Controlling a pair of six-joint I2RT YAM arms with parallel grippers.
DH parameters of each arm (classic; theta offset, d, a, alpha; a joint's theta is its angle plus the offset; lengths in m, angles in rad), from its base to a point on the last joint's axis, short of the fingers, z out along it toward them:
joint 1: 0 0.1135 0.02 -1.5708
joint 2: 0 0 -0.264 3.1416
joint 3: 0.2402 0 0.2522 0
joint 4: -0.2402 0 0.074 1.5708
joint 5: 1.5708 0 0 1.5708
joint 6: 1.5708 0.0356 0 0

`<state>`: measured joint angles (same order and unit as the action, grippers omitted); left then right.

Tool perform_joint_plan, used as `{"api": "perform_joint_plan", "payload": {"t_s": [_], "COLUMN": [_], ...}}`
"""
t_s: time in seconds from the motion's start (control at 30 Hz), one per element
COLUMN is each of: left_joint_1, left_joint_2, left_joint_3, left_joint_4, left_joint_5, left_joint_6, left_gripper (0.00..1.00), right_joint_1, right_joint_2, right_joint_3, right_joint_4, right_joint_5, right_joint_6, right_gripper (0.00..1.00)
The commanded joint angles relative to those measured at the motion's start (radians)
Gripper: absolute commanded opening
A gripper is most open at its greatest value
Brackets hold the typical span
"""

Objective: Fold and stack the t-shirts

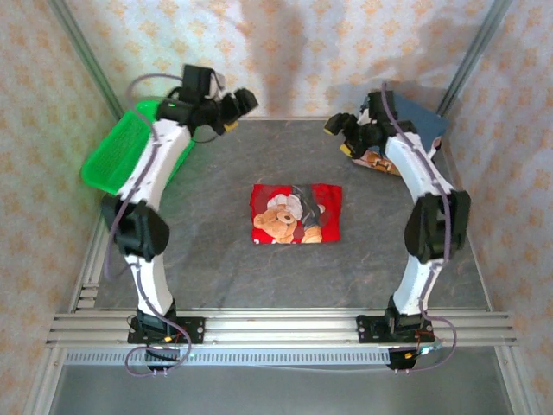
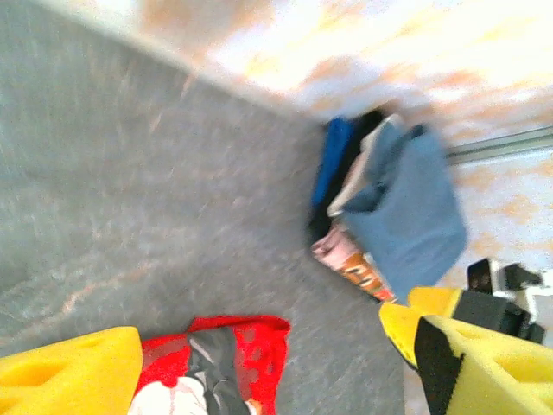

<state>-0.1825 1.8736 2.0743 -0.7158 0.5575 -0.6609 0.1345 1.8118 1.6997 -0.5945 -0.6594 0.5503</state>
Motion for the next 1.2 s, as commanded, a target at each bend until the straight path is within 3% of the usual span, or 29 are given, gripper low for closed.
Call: {"api": "perform_joint_plan", "payload": {"t_s": [0.0,0.23,0.53,0.8,1.03,1.17], "left_joint_1": [0.000,-0.003,-0.016,-0.018,-0.019,-0.018], "left_joint_2": [-0.225,-0.572,-0.843,-1.007,-1.125,-1.177], "left_joint_3": [-0.063,-0.575,-0.996,-1.170,-1.165,-1.146], "left_joint_4": [-0.090,0.060,0.027,-0.010,-0.077,-0.091], "left_joint_5": [-0.077,-0.166,-0.222,-0.248,-0.257,-0.237], "left_joint_6": [0.177,0.213,0.244,0.241,0.271,0.294], "left_gripper": [0.89,1.00,1.00,1.00,1.00,1.00], "right_joint_1": [0.003,0.007,0.088,0.137,0.168,0.187], "right_joint_2": [-0.202,-0.418,-0.298,-0.088,0.046,0.097], "right_joint_3": [-0.134,-0.532,-0.675,-0.605,-0.530,-0.496], "right_joint_4": [-0.140,-0.068,0.023,0.101,0.097,0.101], "right_joint_5": [0.090,0.093,0.144,0.131,0.179,0.203], "right_joint_6": [-0.134,-0.147,-0.210,-0.232,-0.238,-0.229], "right_gripper": [0.85,0.89,0.90,0.86,0.81,0.59]}}
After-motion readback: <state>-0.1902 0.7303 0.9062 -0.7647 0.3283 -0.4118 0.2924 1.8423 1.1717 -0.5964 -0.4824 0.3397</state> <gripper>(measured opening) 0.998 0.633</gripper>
